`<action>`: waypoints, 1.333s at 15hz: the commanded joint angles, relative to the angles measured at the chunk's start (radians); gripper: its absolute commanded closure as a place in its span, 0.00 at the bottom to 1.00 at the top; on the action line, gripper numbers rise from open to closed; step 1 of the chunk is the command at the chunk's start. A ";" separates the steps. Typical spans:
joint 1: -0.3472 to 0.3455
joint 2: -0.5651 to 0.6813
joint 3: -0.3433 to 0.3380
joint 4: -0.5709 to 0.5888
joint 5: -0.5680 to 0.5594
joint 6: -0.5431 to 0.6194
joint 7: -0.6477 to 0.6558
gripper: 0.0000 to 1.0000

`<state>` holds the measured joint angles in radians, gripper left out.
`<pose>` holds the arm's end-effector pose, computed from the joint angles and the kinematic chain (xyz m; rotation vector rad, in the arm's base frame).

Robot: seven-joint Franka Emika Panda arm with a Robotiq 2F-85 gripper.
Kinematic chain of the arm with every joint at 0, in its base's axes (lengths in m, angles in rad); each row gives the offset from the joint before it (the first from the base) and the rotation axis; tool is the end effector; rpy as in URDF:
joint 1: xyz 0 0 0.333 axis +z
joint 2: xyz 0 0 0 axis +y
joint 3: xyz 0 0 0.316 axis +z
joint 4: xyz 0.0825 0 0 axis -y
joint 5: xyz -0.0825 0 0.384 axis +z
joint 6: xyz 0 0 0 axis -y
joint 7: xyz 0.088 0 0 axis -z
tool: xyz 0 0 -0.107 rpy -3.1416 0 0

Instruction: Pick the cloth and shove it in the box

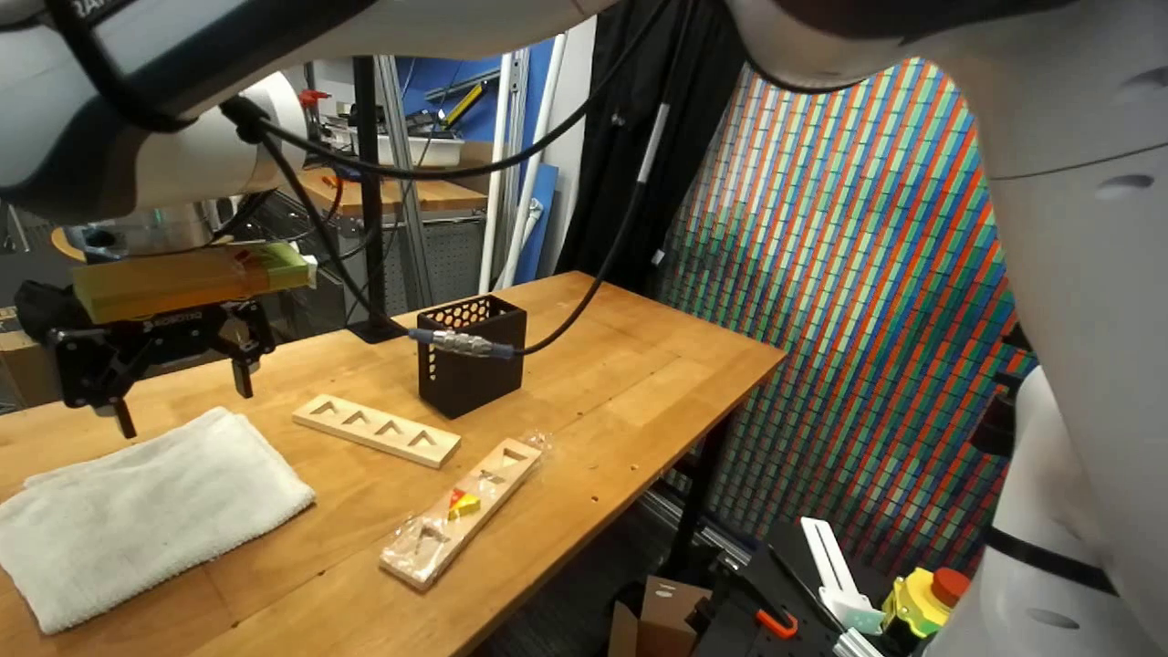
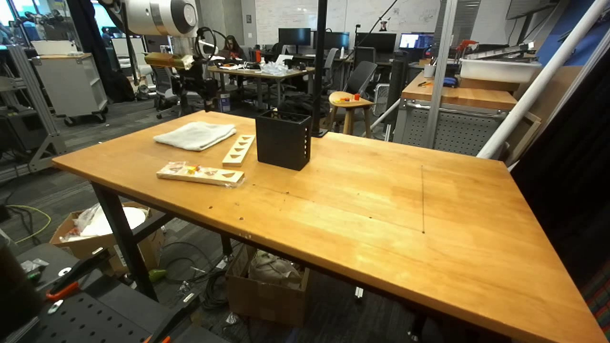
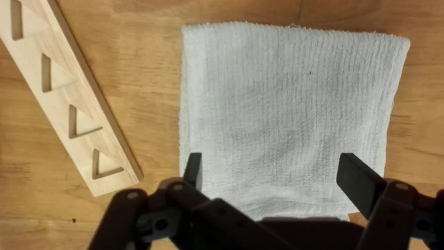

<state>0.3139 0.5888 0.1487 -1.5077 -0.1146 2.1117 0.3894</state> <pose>0.6428 0.2956 0.3264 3.1309 0.1654 0.0429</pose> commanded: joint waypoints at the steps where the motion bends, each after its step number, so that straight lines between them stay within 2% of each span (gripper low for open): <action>1: 0.032 0.165 -0.024 0.206 -0.002 0.002 -0.056 0.00; 6: 0.034 0.298 -0.031 0.324 0.011 -0.006 -0.120 0.00; 12: 0.031 0.388 -0.025 0.371 0.034 -0.023 -0.158 0.00; 13: 0.032 0.392 -0.023 0.374 0.041 -0.021 -0.153 0.25; 14: 0.034 0.395 -0.021 0.379 0.044 -0.023 -0.158 0.27; 15: 0.038 0.394 -0.020 0.379 0.052 -0.020 -0.147 0.34; 20: 0.059 0.384 -0.018 0.385 0.066 -0.026 -0.137 0.73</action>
<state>0.3535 0.9462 0.1340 -1.1740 -0.0718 2.1072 0.2542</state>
